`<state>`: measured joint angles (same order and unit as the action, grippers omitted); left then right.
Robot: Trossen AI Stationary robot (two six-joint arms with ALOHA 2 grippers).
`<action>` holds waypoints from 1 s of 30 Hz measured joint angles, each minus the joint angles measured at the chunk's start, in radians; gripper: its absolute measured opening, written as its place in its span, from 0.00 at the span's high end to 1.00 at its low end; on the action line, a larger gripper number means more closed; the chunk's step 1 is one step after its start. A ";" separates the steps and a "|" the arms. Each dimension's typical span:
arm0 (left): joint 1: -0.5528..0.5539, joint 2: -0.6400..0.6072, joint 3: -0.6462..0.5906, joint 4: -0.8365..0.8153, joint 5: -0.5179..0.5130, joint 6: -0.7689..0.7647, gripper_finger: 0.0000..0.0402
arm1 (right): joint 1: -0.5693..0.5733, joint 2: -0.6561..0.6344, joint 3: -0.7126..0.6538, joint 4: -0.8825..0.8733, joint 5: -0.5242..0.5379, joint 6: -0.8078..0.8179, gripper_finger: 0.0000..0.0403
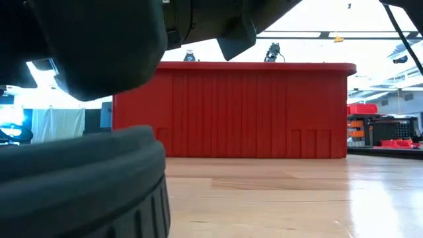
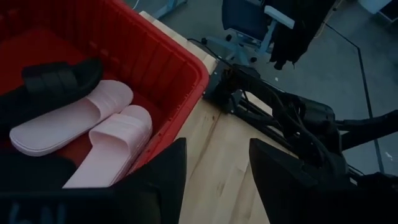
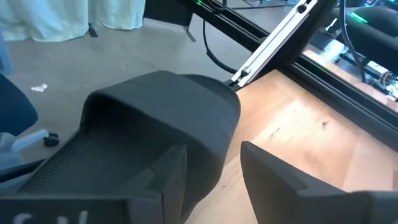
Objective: Pick and place slides into bin
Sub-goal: Put the black slide into the red bin
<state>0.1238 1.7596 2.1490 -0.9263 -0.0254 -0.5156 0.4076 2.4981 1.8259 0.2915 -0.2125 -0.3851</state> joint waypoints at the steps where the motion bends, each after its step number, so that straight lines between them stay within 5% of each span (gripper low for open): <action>1: 0.000 0.000 0.000 0.001 0.000 0.000 0.56 | 0.000 0.000 0.000 -0.001 0.000 0.000 0.61; 9: 0.000 0.000 0.000 0.007 0.000 0.003 0.54 | -0.001 0.000 0.000 0.019 0.001 -0.022 0.64; 21: 0.000 0.000 0.001 0.045 0.000 0.003 0.55 | -0.001 -0.002 -0.001 0.031 0.001 -0.038 0.97; 30: 0.000 0.000 0.001 0.037 0.000 0.003 0.54 | -0.002 -0.012 -0.001 0.000 0.074 -0.034 0.99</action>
<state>0.1238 1.7596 2.1498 -0.8898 -0.0254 -0.5125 0.4058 2.4865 1.8252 0.2919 -0.1387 -0.4194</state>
